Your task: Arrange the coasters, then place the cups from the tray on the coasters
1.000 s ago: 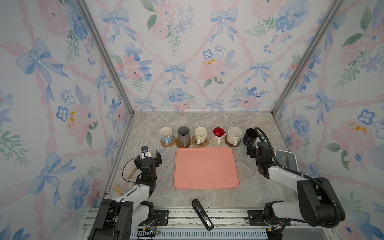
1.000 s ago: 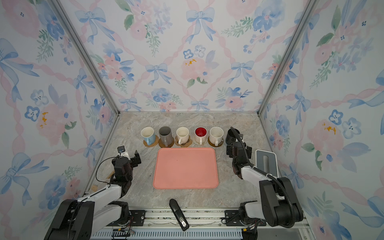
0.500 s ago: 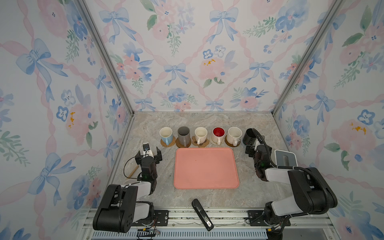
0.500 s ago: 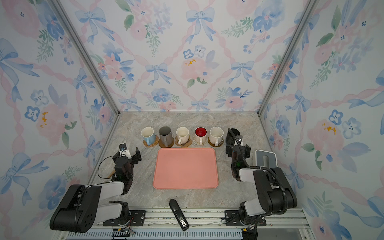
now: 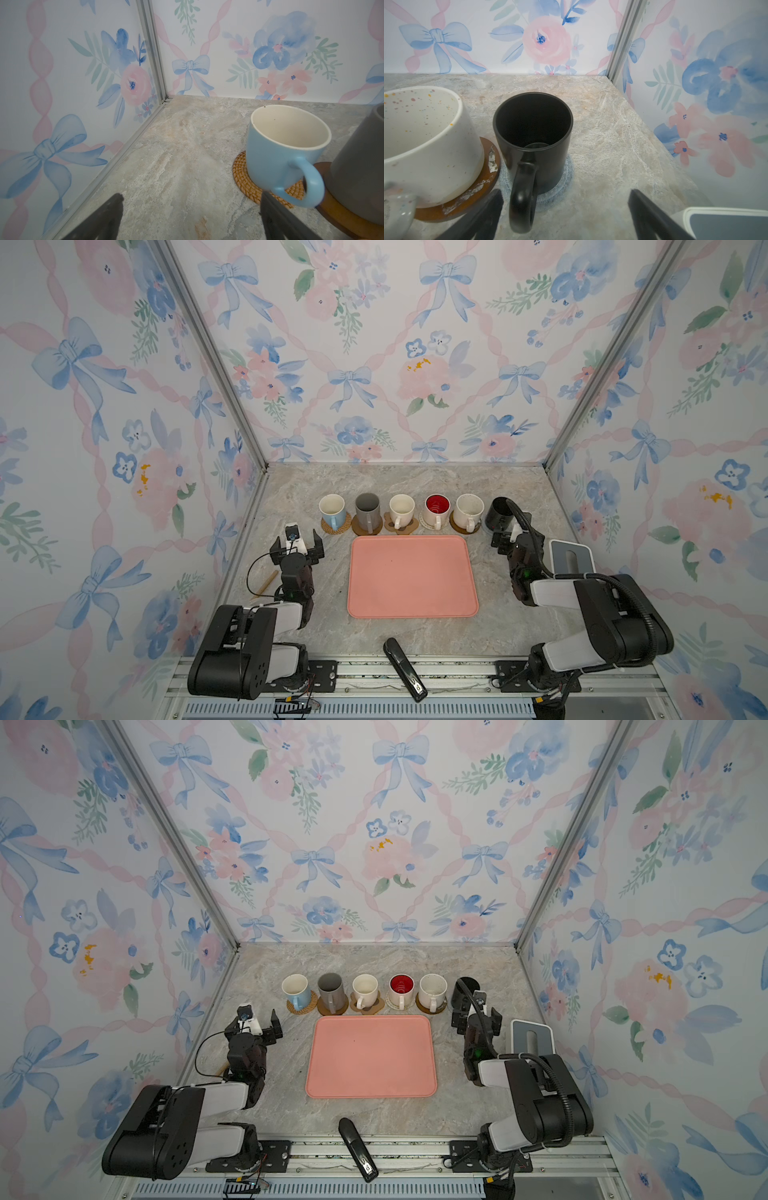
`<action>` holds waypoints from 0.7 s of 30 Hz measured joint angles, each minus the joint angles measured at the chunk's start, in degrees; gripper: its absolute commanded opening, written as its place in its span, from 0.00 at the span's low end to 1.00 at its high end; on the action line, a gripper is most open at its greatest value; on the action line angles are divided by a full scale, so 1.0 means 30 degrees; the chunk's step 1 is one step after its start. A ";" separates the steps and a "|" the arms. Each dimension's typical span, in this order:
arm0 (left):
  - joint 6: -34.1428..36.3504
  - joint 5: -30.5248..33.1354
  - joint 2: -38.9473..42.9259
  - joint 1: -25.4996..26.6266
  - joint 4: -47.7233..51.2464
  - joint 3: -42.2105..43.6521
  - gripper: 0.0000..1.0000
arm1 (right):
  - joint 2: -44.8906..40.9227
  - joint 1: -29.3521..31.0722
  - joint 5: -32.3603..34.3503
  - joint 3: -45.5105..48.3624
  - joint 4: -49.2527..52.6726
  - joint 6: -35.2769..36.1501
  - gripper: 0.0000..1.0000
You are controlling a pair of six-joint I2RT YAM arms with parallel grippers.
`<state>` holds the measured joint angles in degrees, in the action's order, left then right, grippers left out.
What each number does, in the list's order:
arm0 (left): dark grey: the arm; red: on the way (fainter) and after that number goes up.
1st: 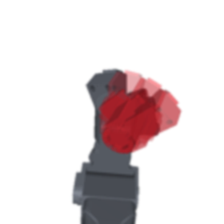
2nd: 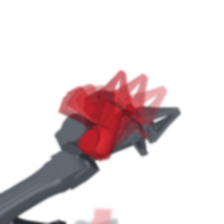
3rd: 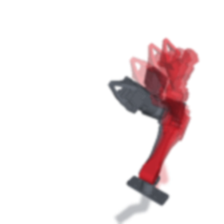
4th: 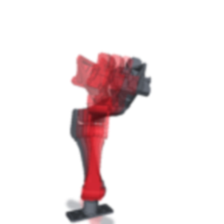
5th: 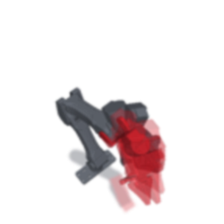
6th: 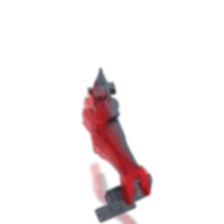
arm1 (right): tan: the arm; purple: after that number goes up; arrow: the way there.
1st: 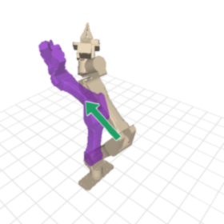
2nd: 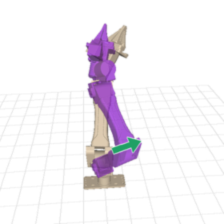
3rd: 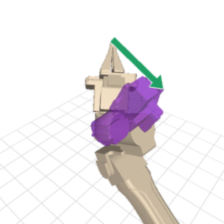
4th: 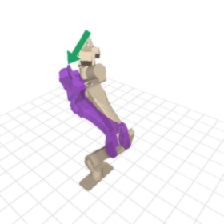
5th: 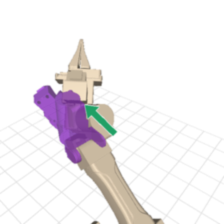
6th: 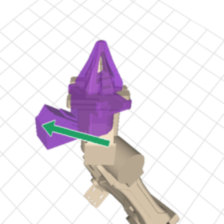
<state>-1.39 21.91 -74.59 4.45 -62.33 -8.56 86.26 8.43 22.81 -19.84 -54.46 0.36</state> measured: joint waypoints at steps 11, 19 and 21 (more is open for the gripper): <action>0.0342 -0.1115 0.0022 0.0000 -0.0357 0.0277 0.98 | 0.0998 -0.0066 -0.0357 0.0051 -0.0699 0.0102 0.97; 0.0474 -0.2448 0.0000 -0.0124 -0.0634 0.0321 0.98 | 0.0998 -0.0080 -0.0474 0.0051 -0.0699 0.0109 0.97; 0.0466 -0.2761 -0.0007 -0.0124 -0.1093 0.0430 0.98 | 0.0998 -0.0080 -0.0474 0.0051 -0.0699 0.0109 0.97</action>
<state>0.01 13.63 -74.61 4.08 -65.60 -7.27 89.25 8.19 21.39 -19.68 -56.55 0.69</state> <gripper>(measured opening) 0.980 0.969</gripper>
